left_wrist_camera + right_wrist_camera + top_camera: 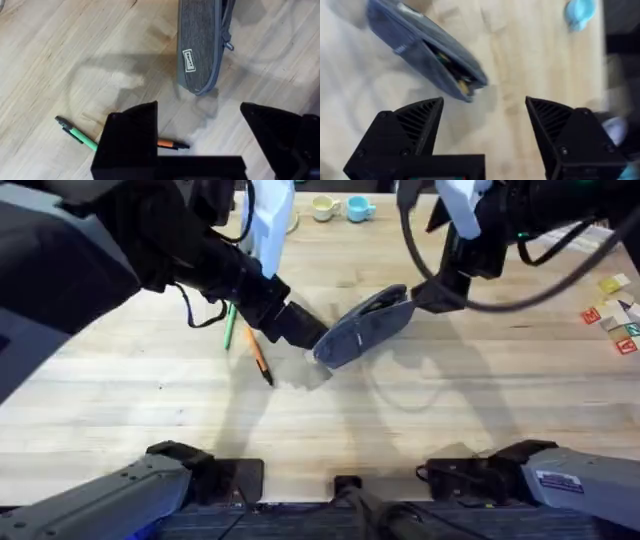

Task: Unzip the bag, pick up the pens from the table one at a time and place them inside, then zip the bag closed.

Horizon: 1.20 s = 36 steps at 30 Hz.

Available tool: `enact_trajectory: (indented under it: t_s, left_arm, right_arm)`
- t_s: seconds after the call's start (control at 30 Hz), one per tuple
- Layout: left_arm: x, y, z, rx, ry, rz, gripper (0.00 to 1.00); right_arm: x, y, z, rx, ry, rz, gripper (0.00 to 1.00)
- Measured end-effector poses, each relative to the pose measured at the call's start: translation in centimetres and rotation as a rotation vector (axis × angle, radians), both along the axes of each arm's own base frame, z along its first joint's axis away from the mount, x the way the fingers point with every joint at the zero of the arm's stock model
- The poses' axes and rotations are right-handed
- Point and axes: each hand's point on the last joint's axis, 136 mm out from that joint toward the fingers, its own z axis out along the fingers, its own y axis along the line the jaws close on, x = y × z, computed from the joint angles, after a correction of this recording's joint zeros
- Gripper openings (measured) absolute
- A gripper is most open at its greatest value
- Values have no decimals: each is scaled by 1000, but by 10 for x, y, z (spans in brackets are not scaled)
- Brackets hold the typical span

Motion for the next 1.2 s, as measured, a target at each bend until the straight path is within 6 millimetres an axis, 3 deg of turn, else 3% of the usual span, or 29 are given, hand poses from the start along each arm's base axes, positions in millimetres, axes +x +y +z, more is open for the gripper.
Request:
enact_trajectory:
  t_s: [0.23,0.43,0.47,0.67,0.83,0.87,1.2]
  left_arm:
    - [0,0,0,0,0,0,993]
    - [0,0,0,0,-1,-1,993]
    - [0,0,0,0,-1,-1,993]
    - [0,0,0,1,-2,-3,993]
    - [0,0,0,1,-2,-3,993]
    - [0,0,0,1,-2,-3,993]
    - [0,0,0,1,-2,-3,992]
  right_arm:
    - [5,-1,2,-140,-112,251,996]
    - [-3,17,5,-84,-135,396,985]
    - [-4,19,6,-75,-137,410,896]
    - [-12,24,5,-50,-118,446,66]
    - [-15,25,0,-44,-92,454,33]
    - [-14,25,-12,-47,-42,459,31]
    - [-4,29,-64,-62,121,465,32]
